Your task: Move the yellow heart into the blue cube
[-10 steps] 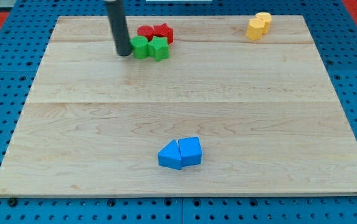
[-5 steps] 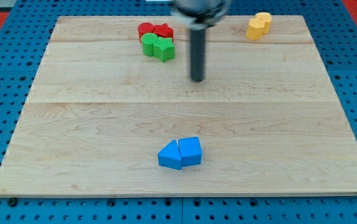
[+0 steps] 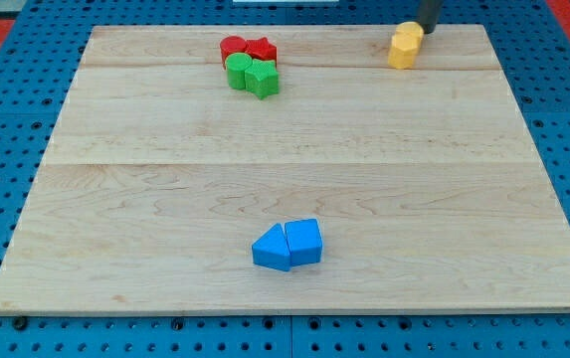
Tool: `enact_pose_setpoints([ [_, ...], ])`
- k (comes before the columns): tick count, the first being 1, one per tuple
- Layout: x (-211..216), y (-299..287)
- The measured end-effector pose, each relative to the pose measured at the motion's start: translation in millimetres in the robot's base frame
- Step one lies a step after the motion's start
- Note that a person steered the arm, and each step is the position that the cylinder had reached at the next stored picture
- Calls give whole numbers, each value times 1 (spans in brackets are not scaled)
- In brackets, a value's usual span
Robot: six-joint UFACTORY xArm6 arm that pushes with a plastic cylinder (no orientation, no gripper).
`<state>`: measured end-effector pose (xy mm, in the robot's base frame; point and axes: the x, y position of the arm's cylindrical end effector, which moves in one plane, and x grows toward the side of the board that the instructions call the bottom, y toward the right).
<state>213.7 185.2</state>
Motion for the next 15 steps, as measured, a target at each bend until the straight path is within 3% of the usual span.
enact_pose_setpoints([
  [1, 68, -1],
  [2, 96, 1],
  [3, 79, 37],
  [4, 14, 25],
  [5, -22, -4],
  [6, -8, -40],
  [8, 76, -44],
  [10, 168, 0],
  [12, 259, 3],
  [14, 264, 1],
  [15, 264, -58],
])
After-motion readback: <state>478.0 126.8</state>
